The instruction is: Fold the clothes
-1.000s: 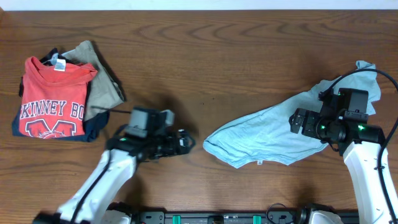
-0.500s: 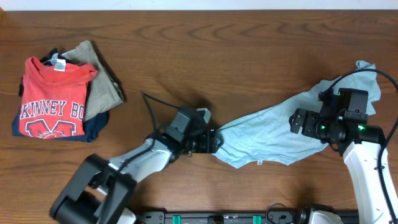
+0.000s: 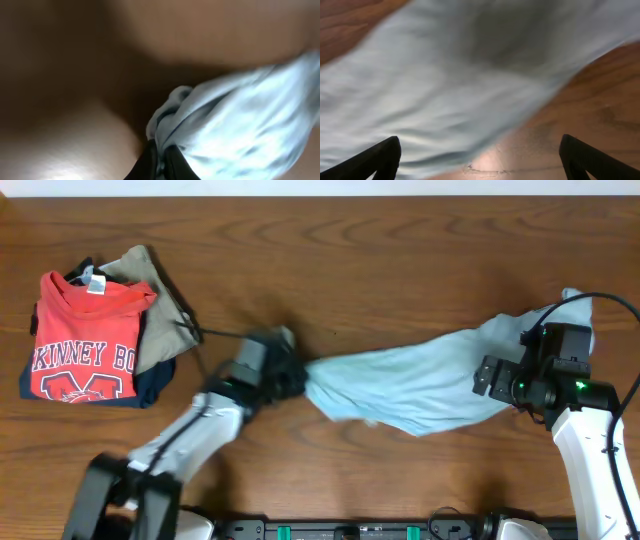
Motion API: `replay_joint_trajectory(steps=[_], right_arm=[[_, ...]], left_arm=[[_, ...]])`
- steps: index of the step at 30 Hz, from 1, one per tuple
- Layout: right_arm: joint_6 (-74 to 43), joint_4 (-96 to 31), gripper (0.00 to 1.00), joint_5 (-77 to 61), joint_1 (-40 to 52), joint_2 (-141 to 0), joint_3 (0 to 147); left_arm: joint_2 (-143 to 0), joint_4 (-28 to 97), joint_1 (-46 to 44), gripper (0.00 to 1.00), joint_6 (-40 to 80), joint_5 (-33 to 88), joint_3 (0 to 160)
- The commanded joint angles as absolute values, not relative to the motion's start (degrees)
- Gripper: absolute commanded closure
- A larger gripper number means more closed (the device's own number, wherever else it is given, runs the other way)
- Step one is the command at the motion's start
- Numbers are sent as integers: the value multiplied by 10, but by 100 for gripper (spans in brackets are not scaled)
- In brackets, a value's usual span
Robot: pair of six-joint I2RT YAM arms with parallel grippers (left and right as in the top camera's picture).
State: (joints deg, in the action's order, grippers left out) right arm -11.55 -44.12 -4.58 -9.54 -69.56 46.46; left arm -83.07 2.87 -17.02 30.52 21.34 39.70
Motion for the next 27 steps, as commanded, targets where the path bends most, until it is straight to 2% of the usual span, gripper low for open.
replay_joint_trajectory(steps=[1, 2, 3, 4, 8, 11, 15, 20, 27], right_arm=[[-133, -442, 1, -23, -98, -689, 475], [-133, -442, 1, -23, -98, -689, 475], [-133, -442, 1, -23, -98, -689, 475], [-133, -442, 1, -23, -98, -689, 475], [-133, -442, 1, -23, -98, -689, 475], [-133, -442, 1, -23, -98, -689, 475], [-133, -442, 1, -24, -98, -689, 475], [-133, -444, 1, -24, -98, -689, 475], [-133, -450, 1, -24, -98, -689, 475]], left_arm=[[-788, 42, -102, 88, 290, 158, 452], [-782, 43, -84, 56, 290, 158, 462], [-778, 43, -72, 15, 290, 160, 467], [-776, 44, -62, 2, 290, 165, 468], [-777, 134, -66, 2, 290, 190, 467], [-785, 229, -97, 3, 290, 190, 467], [-800, 295, -161, 2, 318, 190, 460], [-836, 276, -257, 2, 385, 190, 453], [-915, 168, -382, 1, 520, 190, 453]])
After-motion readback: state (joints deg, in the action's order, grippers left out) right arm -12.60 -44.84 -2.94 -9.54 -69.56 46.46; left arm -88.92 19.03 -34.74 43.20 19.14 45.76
